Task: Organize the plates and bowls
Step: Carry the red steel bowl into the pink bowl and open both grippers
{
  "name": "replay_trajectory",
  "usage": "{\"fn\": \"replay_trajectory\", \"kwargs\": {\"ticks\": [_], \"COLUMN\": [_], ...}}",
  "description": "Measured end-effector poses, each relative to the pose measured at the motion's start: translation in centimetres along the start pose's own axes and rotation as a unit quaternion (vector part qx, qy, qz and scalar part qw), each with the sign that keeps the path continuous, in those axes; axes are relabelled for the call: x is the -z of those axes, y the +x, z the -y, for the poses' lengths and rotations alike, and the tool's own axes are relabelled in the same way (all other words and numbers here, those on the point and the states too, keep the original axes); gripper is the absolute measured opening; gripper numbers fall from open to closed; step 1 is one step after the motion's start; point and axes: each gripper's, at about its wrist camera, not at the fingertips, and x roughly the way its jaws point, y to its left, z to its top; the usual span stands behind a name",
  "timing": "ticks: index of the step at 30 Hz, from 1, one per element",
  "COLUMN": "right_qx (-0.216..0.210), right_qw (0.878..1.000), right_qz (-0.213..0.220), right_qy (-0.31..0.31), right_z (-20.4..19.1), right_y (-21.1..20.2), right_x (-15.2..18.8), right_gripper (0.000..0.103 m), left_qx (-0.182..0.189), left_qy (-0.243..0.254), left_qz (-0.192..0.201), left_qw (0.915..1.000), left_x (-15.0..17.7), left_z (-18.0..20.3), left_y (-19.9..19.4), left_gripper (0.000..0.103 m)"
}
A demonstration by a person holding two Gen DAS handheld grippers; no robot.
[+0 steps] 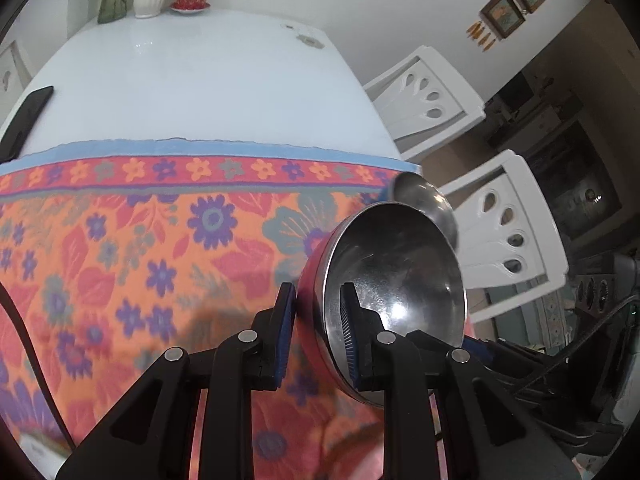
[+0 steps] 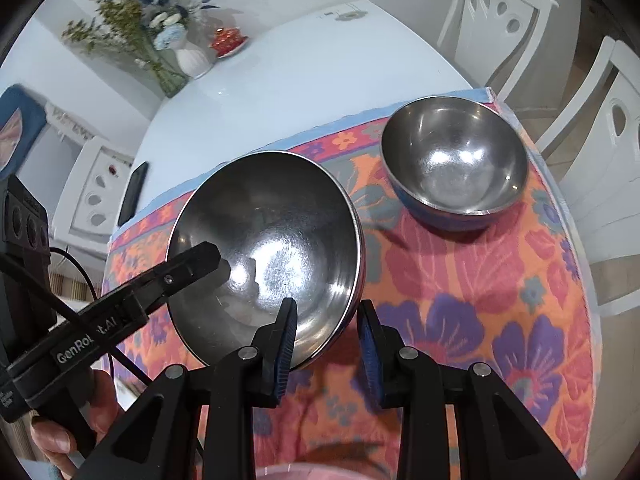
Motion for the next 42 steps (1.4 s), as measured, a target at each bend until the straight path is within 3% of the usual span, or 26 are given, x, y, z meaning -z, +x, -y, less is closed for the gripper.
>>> {"fn": "replay_trajectory", "kwargs": {"ticks": [10,20,33,42], "right_qx": [-0.004,0.03,0.063,0.066], "right_qw": [0.999,0.996,0.99,0.988], "right_qz": [-0.026,-0.064,-0.098,-0.116], "right_qy": [-0.024,-0.05,-0.083,-0.083], "right_z": [-0.6,1.4,1.5,1.5], "right_y": [-5.4,-7.5,-6.4,-5.5], "right_x": [8.3,13.8,16.3,16.8], "right_gripper": [0.03,0.03,0.03,0.03], "left_qx": [-0.005,0.001,-0.001,-0.028], "left_qy": [0.001,-0.004,-0.02,-0.016], "left_qz": [0.012,-0.02,-0.062,-0.064], "left_qw": [0.9999,0.9998,0.9979,0.9974], "left_x": [7.9,14.5,17.2,17.4], "left_z": [3.7,5.8,5.1,4.7], "left_y": [-5.7,-6.0,-4.4,-3.8], "left_gripper": [0.018,0.018,0.018,0.02]}}
